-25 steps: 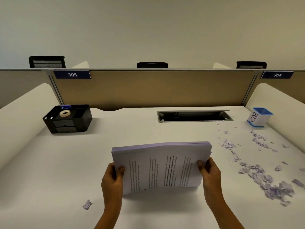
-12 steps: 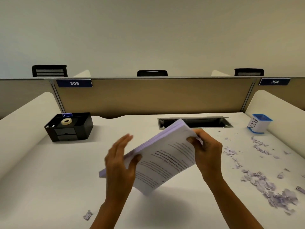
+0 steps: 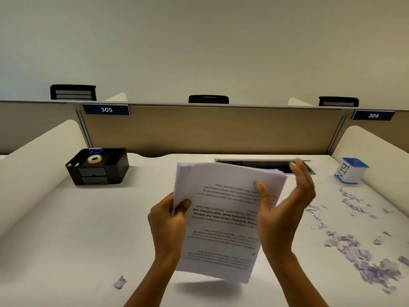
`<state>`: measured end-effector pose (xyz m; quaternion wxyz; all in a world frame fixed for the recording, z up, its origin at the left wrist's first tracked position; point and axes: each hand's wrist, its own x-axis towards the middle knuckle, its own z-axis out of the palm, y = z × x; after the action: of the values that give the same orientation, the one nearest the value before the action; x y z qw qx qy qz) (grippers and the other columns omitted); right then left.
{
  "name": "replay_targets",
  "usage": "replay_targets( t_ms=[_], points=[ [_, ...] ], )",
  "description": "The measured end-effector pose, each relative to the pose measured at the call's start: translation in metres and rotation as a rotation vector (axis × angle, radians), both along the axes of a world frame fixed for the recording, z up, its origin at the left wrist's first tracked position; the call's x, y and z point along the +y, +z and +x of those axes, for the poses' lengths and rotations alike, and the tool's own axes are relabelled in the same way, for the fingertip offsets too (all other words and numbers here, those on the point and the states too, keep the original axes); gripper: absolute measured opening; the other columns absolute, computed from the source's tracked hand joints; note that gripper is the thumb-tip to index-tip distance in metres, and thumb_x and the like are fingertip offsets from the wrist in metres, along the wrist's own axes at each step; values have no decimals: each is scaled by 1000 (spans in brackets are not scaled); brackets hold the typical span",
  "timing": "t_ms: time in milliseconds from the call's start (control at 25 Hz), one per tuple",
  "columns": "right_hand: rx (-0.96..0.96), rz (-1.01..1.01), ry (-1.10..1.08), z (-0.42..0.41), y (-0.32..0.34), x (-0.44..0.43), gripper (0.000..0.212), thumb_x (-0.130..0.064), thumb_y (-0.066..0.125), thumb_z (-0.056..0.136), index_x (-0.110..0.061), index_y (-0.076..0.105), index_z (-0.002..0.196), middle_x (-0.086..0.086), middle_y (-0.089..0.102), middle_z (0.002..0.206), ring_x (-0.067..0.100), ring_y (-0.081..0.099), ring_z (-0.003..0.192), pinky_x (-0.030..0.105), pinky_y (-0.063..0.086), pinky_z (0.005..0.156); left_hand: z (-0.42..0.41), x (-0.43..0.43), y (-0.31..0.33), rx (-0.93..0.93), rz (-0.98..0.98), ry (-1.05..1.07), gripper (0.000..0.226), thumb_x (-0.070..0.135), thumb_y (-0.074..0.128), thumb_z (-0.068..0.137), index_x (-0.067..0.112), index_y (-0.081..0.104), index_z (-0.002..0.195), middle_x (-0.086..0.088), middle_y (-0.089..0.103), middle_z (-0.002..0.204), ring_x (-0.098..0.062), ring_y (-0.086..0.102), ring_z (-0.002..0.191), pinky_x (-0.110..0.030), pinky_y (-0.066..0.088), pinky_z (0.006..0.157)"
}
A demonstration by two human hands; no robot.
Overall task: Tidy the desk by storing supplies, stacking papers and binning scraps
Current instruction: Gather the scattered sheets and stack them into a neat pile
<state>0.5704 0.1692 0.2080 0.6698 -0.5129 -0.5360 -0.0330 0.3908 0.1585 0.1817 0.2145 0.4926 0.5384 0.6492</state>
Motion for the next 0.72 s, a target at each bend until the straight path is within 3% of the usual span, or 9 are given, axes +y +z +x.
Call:
replay_targets(
  t_ms=[80,200,280,360,480,600,720],
  points=[
    [156,-122,51,2,-17,-2,64,-33,63,85,-22,28,137,-2,34,146,11,33,132,21,33,107,-3,2,-2,-157,-57,-17,17,11,61,88,20,66,75,11,70,67,-9,65,61,-15,50,50],
    [383,-388,358,7,-35,3,45,-41,59,81,-30,44,122,-6,57,125,17,56,112,33,53,89,-4,3,-2,-297,-82,-90,19,6,59,87,21,66,77,12,72,71,-12,67,63,-19,53,54],
    [373,-403,429,12,-39,5,27,-44,59,83,-26,55,103,-5,68,104,23,65,92,39,58,78,-5,3,-1,-283,-60,-109,19,4,58,87,18,65,78,12,72,72,-13,67,64,-19,54,55],
    [368,-354,460,16,-39,6,25,-40,57,82,-18,57,95,-4,70,95,25,66,82,40,58,74,-7,4,-2,-244,-27,-129,17,2,58,87,14,64,77,12,71,72,-13,66,65,-19,53,56],
    [388,-370,506,17,-51,2,23,-33,59,85,-12,55,93,-1,69,93,26,66,82,39,58,73,-12,3,-15,-182,-28,-176,3,11,62,87,12,64,84,7,72,79,-16,67,70,-22,55,60],
    [447,-476,523,15,-74,-5,33,-42,61,79,-13,54,94,-2,69,92,30,65,88,40,58,73,-15,-3,-32,-122,-86,-203,23,30,58,80,17,60,99,3,71,88,-17,67,80,-27,58,66],
    [441,-506,544,13,-79,-6,40,-54,58,76,-21,56,98,-6,69,97,29,64,91,44,57,75,-15,-5,-37,-105,-105,-187,21,31,56,79,21,62,97,5,71,86,-17,66,78,-29,58,67]
  ],
)
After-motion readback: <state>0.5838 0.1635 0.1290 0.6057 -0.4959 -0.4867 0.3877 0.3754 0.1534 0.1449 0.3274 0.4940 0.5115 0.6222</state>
